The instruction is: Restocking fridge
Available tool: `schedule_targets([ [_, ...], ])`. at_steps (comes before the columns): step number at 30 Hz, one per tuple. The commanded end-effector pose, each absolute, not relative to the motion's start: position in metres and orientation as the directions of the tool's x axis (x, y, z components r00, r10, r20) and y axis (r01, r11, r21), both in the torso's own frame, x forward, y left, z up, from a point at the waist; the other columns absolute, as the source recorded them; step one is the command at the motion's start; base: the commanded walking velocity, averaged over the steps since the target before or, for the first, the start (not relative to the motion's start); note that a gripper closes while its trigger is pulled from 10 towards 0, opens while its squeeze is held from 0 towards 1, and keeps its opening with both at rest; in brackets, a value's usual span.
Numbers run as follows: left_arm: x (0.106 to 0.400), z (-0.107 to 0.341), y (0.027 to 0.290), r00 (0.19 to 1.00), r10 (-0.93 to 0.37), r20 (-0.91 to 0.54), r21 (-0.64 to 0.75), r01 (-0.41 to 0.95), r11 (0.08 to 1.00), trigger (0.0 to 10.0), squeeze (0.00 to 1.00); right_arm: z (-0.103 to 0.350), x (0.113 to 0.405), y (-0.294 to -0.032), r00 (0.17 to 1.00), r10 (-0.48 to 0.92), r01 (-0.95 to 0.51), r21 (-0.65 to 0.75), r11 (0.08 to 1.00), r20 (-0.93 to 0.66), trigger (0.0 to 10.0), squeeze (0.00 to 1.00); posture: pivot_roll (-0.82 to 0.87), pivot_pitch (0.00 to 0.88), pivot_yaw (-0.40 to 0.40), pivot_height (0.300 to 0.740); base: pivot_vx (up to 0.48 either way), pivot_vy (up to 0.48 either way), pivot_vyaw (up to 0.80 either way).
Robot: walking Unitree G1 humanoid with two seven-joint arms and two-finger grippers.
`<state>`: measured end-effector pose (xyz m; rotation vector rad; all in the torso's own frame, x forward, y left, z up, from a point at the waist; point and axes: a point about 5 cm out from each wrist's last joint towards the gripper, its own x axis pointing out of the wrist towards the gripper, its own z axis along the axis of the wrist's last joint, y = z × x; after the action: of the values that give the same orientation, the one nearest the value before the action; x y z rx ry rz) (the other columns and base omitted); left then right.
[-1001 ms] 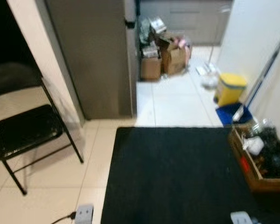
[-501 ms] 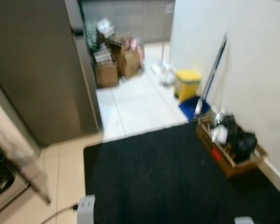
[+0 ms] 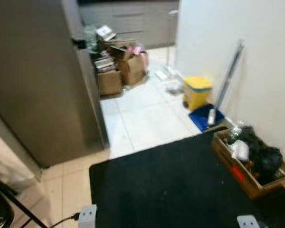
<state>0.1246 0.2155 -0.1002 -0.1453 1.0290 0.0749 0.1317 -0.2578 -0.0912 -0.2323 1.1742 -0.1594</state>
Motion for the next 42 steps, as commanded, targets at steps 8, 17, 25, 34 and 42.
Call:
schedule_targets([
  [8, 0.1258, -0.1002, 0.2145, 0.512, -0.008, -0.859, -0.083, -0.124, 0.989, 10.0, 0.00, -0.0945, 0.1254, -0.2540, 0.358, -0.235, -0.003, -0.253, 0.968, -0.904, 10.0, 0.00, -0.04, 0.000, -0.026, 0.740, 0.371, 0.000, 0.00],
  [17, 0.1261, -0.1000, 0.2149, 0.513, -0.009, -0.859, -0.083, -0.122, 0.989, 10.0, 0.00, -0.0947, 0.1256, -0.2529, 0.361, -0.230, -0.001, -0.247, 0.969, -0.904, 10.0, 0.00, -0.04, 0.000, -0.024, 0.740, 0.368, 0.000, 0.00],
  [25, 0.1256, -0.1000, 0.2152, 0.512, -0.009, -0.859, -0.083, -0.121, 0.989, 10.0, 0.00, -0.0950, 0.1252, -0.2524, 0.361, -0.228, 0.001, -0.244, 0.970, -0.904, 10.0, 0.00, -0.04, 0.000, -0.024, 0.740, 0.365, 0.000, 0.00],
  [34, 0.1252, -0.1001, 0.2157, 0.511, -0.009, -0.860, -0.082, -0.120, 0.989, 10.0, 0.00, -0.0950, 0.1245, -0.2530, 0.359, -0.228, -0.002, -0.244, 0.970, -0.905, 10.0, 0.00, -0.04, 0.000, -0.026, 0.740, 0.364, 0.000, 0.00],
  [42, 0.1255, -0.0999, 0.2162, 0.512, -0.009, -0.859, -0.083, -0.122, 0.989, 10.0, 0.00, -0.0945, 0.1254, -0.2537, 0.361, -0.227, -0.003, -0.244, 0.970, -0.905, 10.0, 0.00, -0.04, 0.000, -0.027, 0.740, 0.361, 0.000, 0.00],
])
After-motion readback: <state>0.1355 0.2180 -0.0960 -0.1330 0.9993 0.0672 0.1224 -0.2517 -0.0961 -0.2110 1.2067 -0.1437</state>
